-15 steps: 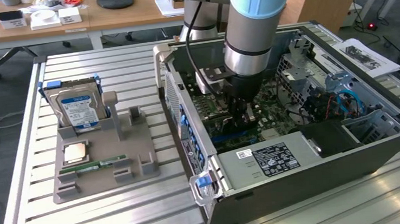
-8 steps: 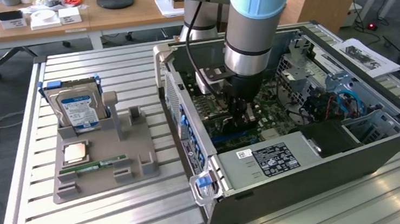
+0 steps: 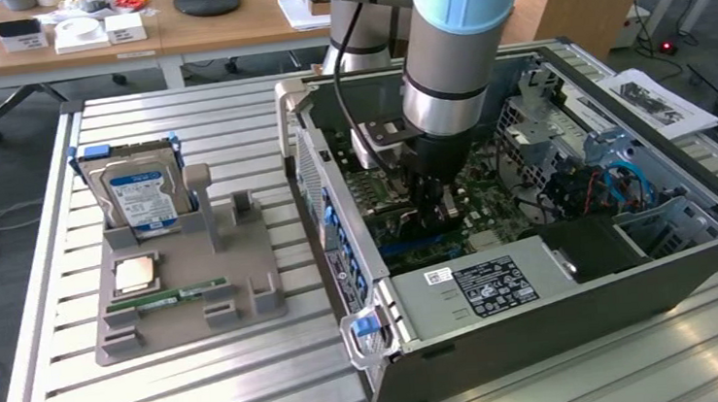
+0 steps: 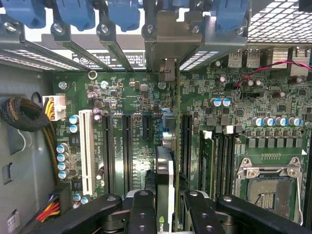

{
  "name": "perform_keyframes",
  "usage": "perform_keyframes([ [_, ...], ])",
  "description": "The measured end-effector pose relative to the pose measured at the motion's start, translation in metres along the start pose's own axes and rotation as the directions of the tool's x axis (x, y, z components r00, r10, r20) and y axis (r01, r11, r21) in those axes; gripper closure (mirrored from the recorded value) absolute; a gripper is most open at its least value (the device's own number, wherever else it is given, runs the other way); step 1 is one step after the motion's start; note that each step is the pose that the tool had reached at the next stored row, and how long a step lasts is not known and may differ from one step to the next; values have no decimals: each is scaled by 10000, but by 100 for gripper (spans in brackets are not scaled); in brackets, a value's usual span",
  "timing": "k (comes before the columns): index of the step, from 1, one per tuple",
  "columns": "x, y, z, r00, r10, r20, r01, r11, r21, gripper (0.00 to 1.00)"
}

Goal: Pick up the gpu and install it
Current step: 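Insert the gpu into the slot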

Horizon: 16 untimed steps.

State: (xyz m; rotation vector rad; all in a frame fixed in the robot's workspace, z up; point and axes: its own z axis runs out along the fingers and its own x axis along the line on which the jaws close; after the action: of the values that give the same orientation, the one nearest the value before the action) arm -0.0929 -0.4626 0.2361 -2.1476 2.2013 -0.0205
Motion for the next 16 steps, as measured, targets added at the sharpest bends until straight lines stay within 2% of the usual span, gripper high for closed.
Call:
perform_keyframes([
  [16, 6, 0, 0, 10000, -36, 3, 36, 10000, -1, 73],
])
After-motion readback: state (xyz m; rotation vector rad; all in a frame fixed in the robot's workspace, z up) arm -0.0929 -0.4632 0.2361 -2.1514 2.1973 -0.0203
